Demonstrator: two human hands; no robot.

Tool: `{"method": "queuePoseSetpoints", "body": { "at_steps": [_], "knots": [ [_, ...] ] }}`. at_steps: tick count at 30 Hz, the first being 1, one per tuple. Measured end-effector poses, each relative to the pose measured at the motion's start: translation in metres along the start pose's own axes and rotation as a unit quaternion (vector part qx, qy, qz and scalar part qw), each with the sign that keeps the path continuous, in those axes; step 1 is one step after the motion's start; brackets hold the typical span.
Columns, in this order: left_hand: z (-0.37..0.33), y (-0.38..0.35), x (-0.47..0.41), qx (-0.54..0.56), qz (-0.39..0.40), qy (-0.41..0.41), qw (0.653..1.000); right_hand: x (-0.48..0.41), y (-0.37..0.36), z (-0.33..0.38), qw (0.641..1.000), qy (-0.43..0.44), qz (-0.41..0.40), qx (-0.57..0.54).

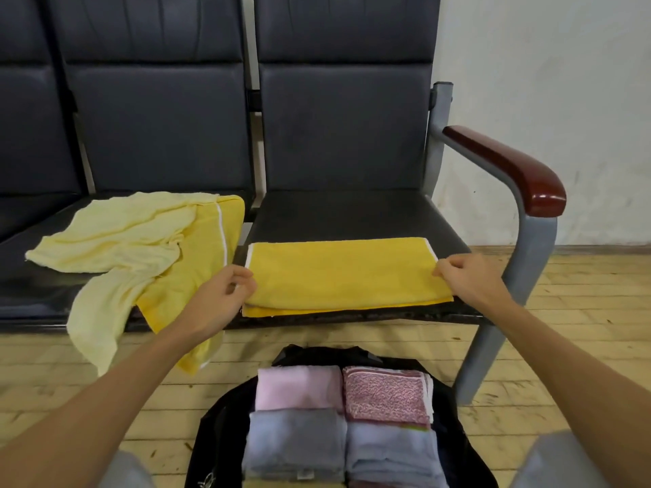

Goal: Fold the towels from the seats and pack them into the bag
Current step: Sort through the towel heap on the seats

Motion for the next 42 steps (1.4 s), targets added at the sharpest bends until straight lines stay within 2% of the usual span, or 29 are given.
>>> {"method": "queuePoseSetpoints", "body": {
  "at_steps": [7, 10, 15, 18, 21, 25, 28, 30, 33, 37, 42],
  "knots": [
    [0.004, 0.003, -0.017, -0.092, -0.053, -0.011, 0.994, -0.009, -0.021, 0.003, 0.994, 0.031, 0.035, 0.099],
    [0.015, 0.004, -0.026, -0.098, -0.081, 0.037, 0.991, -0.014, -0.024, -0.002, 0.997, -0.010, 0.025, 0.077],
    [0.032, -0.006, -0.036, -0.193, -0.065, 0.134, 0.970, -0.016, -0.029, -0.014, 0.993, -0.101, 0.053, 0.033],
    [0.023, -0.015, -0.041, -0.194, -0.062, 0.121, 0.972, -0.016, -0.033, -0.015, 0.987, -0.131, 0.094, 0.012],
    [0.021, -0.019, -0.042, -0.144, -0.064, 0.116, 0.981, -0.016, -0.034, -0.015, 0.982, -0.148, 0.117, -0.029],
    [0.027, -0.016, -0.032, 0.012, -0.071, 0.176, 0.982, -0.011, -0.031, -0.015, 0.968, -0.175, 0.133, -0.118],
    [0.030, -0.018, -0.017, 0.177, -0.060, 0.247, 0.951, -0.002, -0.032, -0.015, 0.945, -0.208, 0.169, -0.187],
    [0.025, -0.016, -0.006, 0.281, -0.051, 0.278, 0.917, 0.002, -0.032, -0.017, 0.947, -0.205, 0.179, -0.172],
    [0.017, -0.004, -0.001, 0.372, -0.077, 0.279, 0.882, 0.010, -0.035, -0.011, 0.950, -0.180, 0.212, -0.142],
    [-0.021, 0.007, -0.009, 0.384, -0.090, 0.228, 0.890, 0.021, -0.042, 0.008, 0.942, -0.141, 0.262, -0.155],
    [-0.087, -0.014, -0.023, 0.338, -0.048, 0.173, 0.924, 0.021, -0.051, 0.017, 0.949, -0.119, 0.249, -0.154]
  ]
}}
Point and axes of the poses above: each hand's wrist, its own x-axis away from the middle knuckle, its own y-axis out of the back of the hand, z = x × y, the point moved 9 cm from there along -x, towards the middle knuckle, and after that the axes turned 9 degrees about x, right-handed, at the moved point
